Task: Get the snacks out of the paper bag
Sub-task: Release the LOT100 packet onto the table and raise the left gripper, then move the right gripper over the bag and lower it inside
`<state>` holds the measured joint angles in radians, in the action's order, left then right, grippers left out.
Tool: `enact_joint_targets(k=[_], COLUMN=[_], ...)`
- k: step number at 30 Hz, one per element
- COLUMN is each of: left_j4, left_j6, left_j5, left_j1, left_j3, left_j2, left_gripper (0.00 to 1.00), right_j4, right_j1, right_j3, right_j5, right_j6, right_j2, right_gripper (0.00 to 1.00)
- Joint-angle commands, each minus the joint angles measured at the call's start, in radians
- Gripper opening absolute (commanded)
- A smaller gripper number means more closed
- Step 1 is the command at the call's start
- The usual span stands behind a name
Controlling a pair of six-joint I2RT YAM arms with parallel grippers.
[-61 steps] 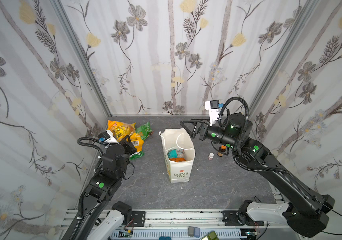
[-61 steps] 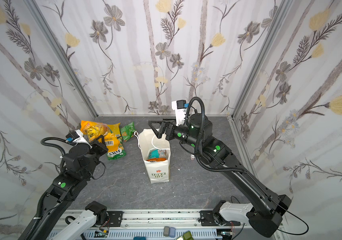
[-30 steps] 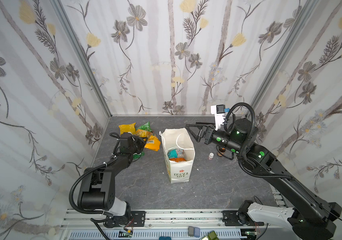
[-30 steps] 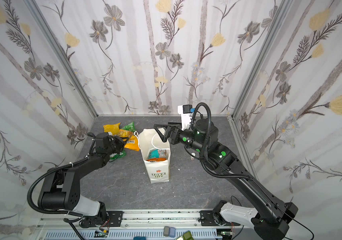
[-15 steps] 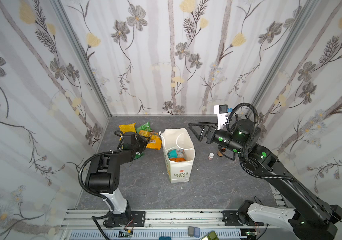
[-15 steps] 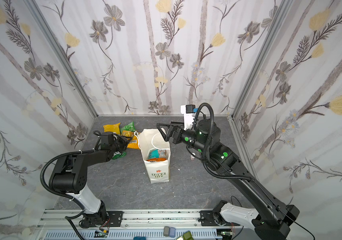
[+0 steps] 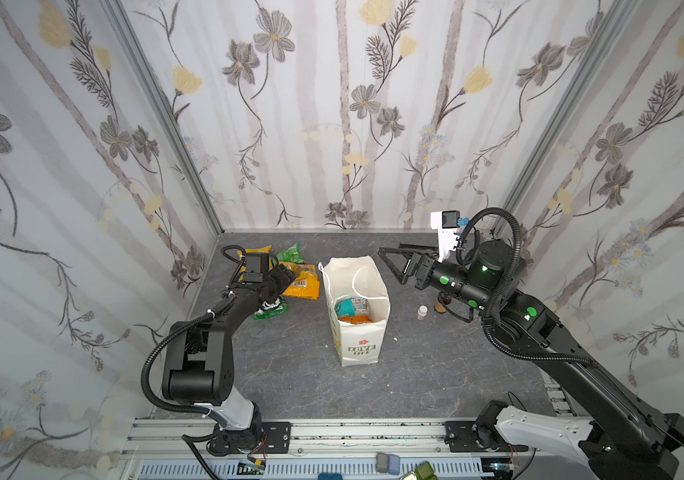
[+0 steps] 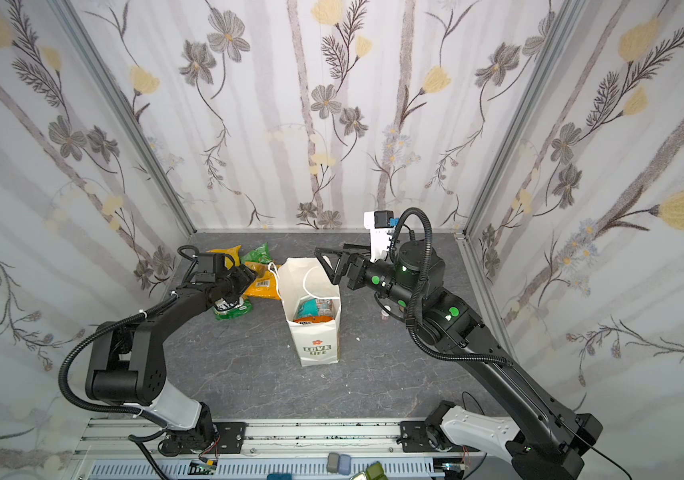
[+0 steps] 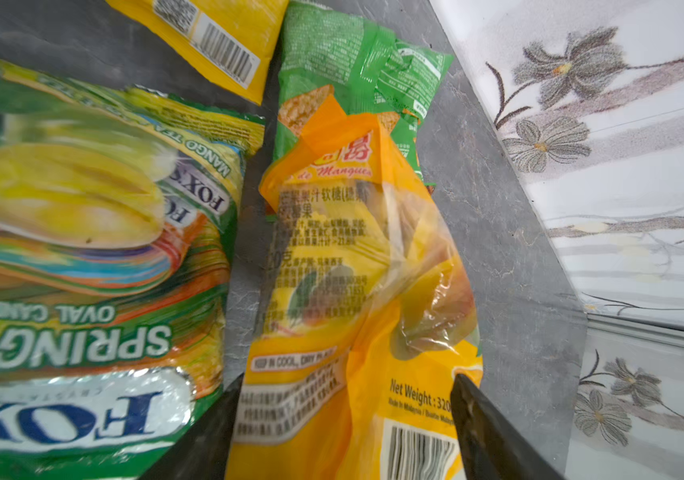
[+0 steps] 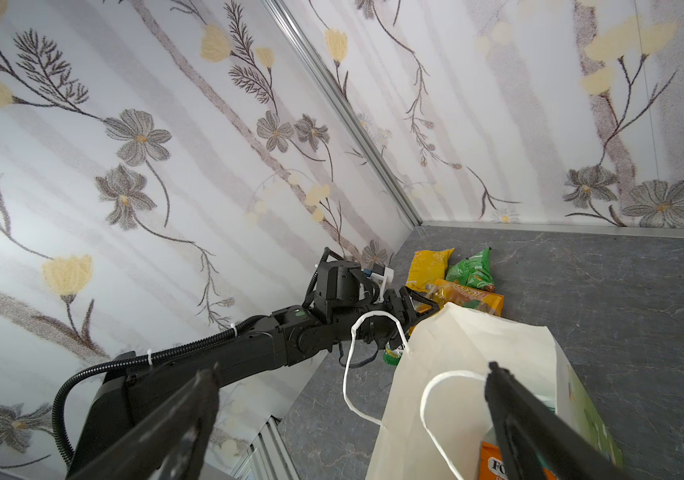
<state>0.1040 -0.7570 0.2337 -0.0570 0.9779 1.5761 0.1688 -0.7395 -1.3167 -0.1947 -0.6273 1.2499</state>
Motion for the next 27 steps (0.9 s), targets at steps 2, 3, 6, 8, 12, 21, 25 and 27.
enact_joint_targets(k=[2, 3, 6, 8, 12, 21, 25, 27], left_j4=[0.107, 0.119, 0.143, 0.156, 0.206, 0.424, 0.584, 0.671], left_j6=[0.074, 0.077, 0.068, 0.066, 0.106, 0.351, 0.492, 0.541], left_j5=[-0.074, -0.077, -0.068, -0.053, -0.012, 0.111, 0.108, 0.105], left_j1=[0.002, 0.001, 0.000, -0.007, -0.030, -0.193, -0.307, -0.356], left_j3=[0.027, 0.029, 0.031, 0.034, 0.076, 0.341, 0.494, 0.557], left_j2=[-0.074, -0.097, -0.184, -0.260, -0.439, -0.618, -0.619, -0.620], left_gripper=[0.77, 0.77, 0.77, 0.77, 0.77, 0.77, 0.78, 0.78], right_j4=[-0.036, -0.036, -0.035, -0.035, -0.043, 0.090, 0.194, 0.267], right_j1=[-0.001, -0.001, 0.001, 0.001, 0.000, -0.035, -0.079, -0.111], right_j3=[0.002, 0.001, -0.005, -0.012, -0.029, -0.197, -0.308, -0.371], right_j5=[0.019, 0.020, 0.023, 0.023, -0.011, -0.092, -0.100, -0.092], right_j6=[-0.002, -0.001, 0.002, 0.002, 0.015, 0.078, 0.129, 0.152], right_j2=[-0.007, -0.007, -0.009, -0.007, 0.003, 0.124, 0.212, 0.262], right_gripper=[0.99, 0.99, 0.99, 0.99, 0.99, 0.81, 0.76, 0.72])
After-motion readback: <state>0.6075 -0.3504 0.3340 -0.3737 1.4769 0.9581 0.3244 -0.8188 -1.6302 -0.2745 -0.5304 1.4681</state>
